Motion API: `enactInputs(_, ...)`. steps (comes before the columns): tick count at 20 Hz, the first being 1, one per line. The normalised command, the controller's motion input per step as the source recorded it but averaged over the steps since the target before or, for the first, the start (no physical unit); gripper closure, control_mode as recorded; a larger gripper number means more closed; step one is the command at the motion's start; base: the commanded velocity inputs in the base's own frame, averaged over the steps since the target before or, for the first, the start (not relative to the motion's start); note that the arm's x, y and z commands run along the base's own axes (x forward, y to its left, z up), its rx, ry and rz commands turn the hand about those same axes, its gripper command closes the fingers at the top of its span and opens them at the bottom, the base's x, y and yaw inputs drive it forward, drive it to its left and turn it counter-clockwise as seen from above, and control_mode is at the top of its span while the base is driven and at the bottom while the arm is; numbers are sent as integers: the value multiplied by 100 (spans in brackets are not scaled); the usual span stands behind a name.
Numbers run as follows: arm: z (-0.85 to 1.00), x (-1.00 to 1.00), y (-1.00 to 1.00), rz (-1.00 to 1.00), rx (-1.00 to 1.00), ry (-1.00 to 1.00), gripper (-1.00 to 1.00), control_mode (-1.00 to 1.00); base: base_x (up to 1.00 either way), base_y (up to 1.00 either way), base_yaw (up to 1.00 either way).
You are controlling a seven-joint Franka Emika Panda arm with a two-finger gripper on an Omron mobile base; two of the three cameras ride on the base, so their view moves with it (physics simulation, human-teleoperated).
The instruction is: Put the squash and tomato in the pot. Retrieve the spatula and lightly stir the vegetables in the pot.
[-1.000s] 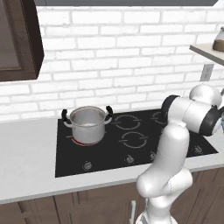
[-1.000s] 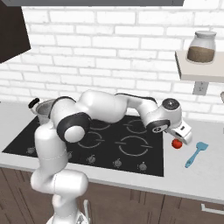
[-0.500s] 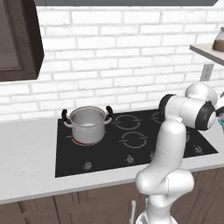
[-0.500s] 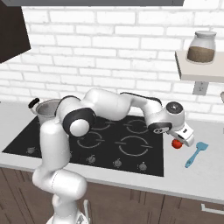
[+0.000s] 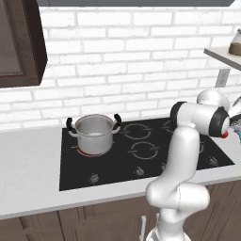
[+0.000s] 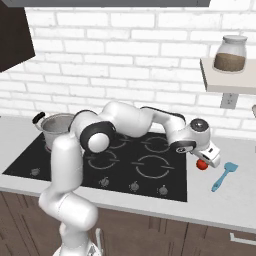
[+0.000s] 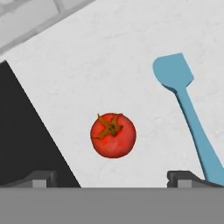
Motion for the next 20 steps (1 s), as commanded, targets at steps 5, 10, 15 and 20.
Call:
enactInputs(5,-12,24,0,0,0,2,-100,-100,0,0,0)
enactInputs(10,-23,19,0,0,0,3,-100,-100,0,0,0)
enactInputs(15,-27,8,-20,0,0,0,-100,-100,0,0,0)
enactInputs(20,-21,10,-14,0,0,1,-100,-100,0,0,0)
